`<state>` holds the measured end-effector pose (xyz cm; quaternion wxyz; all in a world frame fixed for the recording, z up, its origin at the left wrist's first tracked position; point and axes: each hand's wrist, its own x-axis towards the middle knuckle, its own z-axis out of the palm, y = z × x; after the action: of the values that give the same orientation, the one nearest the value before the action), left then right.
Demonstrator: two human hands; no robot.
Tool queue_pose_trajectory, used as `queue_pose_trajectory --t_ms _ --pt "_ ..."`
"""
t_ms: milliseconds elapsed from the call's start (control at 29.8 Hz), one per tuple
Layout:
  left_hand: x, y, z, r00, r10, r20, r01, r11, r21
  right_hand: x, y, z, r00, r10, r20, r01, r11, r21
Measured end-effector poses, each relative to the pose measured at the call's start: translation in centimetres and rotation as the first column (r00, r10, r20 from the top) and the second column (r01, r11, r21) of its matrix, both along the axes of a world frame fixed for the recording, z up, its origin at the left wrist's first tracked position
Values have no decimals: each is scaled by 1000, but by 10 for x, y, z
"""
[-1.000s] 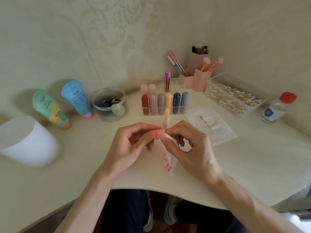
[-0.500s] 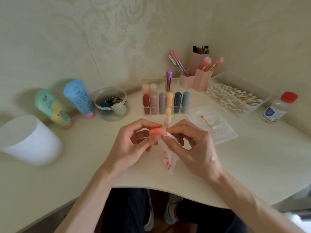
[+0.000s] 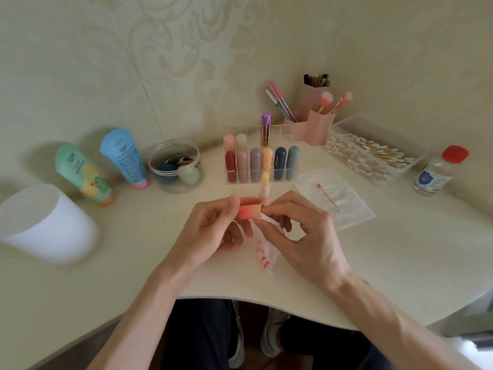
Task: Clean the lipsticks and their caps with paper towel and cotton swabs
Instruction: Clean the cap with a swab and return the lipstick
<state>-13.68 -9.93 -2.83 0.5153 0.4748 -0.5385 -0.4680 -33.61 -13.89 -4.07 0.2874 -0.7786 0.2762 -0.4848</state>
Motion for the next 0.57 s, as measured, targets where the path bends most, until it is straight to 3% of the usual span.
queue_pose_trajectory --t_ms 201,436,570 --pt "0 1 1 999 31 26 -29 995 -91 1 -2 -3 999 17 49 -20 998 58" --pt "0 1 -1 1000 9 21 -8 1000 -26 0 -2 -3 1000 15 5 -15 1000 -7" --pt "0 2 1 997 46 69 -39 994 -104 -1 -3 -4 998 20 53 -24 997 78"
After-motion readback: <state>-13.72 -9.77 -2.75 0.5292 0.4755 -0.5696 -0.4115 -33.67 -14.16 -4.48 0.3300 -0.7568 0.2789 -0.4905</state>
